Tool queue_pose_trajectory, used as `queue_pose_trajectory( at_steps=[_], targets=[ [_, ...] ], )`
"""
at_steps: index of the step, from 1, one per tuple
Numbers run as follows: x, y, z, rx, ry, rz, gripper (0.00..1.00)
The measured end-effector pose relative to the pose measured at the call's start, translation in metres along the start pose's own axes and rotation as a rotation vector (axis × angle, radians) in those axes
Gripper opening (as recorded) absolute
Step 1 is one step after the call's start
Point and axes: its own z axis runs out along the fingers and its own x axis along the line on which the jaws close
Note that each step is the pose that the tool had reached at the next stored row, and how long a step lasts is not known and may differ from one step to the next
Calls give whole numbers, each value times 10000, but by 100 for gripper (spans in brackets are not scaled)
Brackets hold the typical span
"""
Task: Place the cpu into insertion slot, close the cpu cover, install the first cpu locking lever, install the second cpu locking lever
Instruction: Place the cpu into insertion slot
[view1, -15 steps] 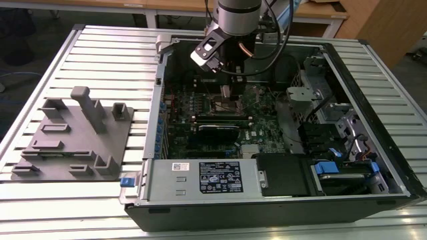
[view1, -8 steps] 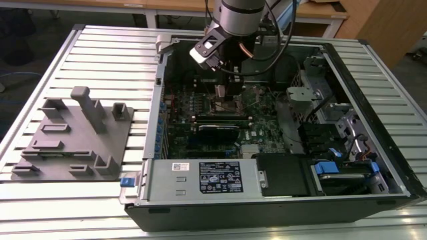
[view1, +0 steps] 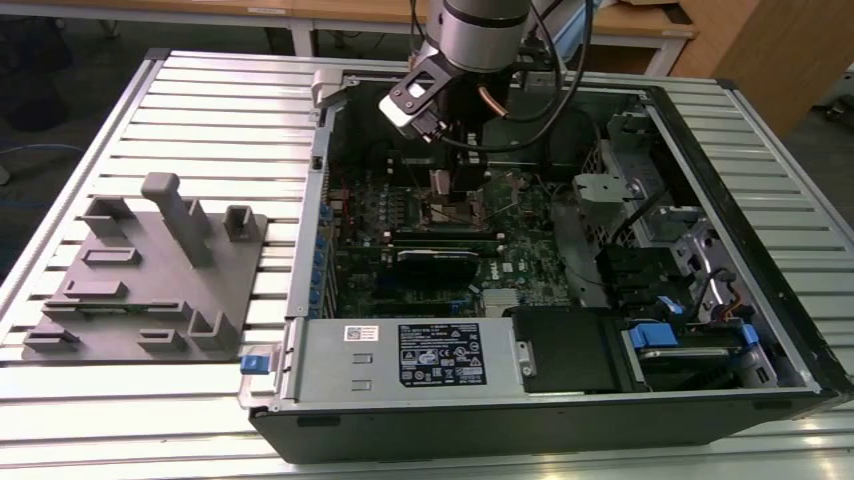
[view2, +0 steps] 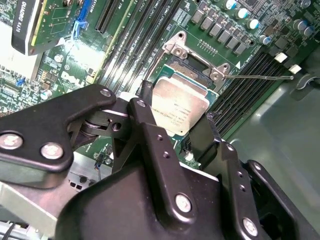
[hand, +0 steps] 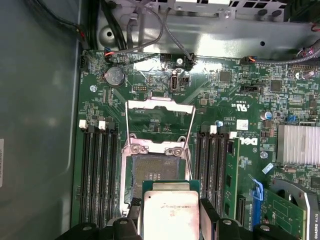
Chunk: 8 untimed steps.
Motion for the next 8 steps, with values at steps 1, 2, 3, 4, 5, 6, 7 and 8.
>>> queue_pose_trajectory(
  at_steps=[1, 2, 3, 4, 5, 6, 7, 8],
  targets=[
    [0, 3, 0, 0, 1, 0, 54],
    [-1, 5, 0, 0, 1, 1, 54],
    [-1, 7, 0, 0, 2, 1, 54],
    [-1, 10, 1, 0, 3, 2, 54],
    [-1, 14, 1, 0, 3, 1, 54],
    [-1, 16, 1, 0, 2, 1, 54],
    [-1, 17, 0, 1, 1, 2, 54],
    [-1, 19, 1, 0, 2, 2, 54]
  ],
)
